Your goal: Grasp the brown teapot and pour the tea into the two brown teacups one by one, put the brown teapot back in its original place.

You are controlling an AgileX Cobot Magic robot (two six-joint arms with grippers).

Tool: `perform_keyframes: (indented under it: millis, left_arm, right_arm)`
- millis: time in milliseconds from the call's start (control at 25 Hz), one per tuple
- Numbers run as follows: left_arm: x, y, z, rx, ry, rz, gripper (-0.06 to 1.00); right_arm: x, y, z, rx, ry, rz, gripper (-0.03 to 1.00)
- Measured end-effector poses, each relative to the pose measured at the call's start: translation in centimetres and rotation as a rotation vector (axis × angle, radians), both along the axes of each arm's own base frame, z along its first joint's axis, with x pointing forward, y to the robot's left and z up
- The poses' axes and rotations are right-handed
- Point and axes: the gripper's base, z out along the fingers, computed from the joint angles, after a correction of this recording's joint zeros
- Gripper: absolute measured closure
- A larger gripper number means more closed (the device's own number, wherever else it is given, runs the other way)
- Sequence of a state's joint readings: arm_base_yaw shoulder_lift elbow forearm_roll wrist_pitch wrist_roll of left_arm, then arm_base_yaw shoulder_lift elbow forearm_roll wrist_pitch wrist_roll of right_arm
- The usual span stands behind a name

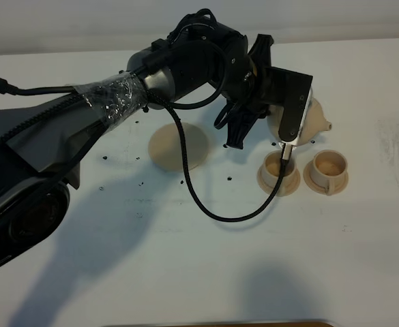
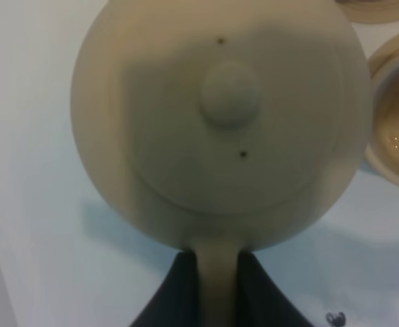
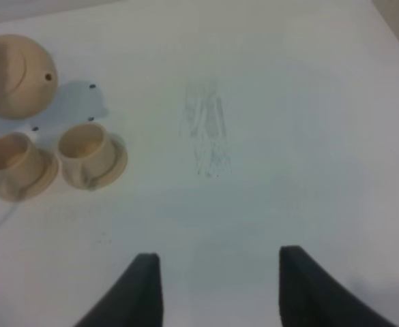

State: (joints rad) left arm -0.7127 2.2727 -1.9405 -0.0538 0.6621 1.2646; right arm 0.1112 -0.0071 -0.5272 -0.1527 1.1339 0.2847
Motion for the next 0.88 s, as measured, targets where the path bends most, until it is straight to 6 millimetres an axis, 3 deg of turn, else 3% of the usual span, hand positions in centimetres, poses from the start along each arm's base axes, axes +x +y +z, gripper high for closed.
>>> perform_keyframes:
  millis: [880]
  left_arm:
    - [-0.51, -0.93, 0.15, 0.097, -0.136, -0.233, 0.86]
  right_arm:
    - [0.00, 0.00, 0.00, 0.000, 0.000, 0.000, 0.56]
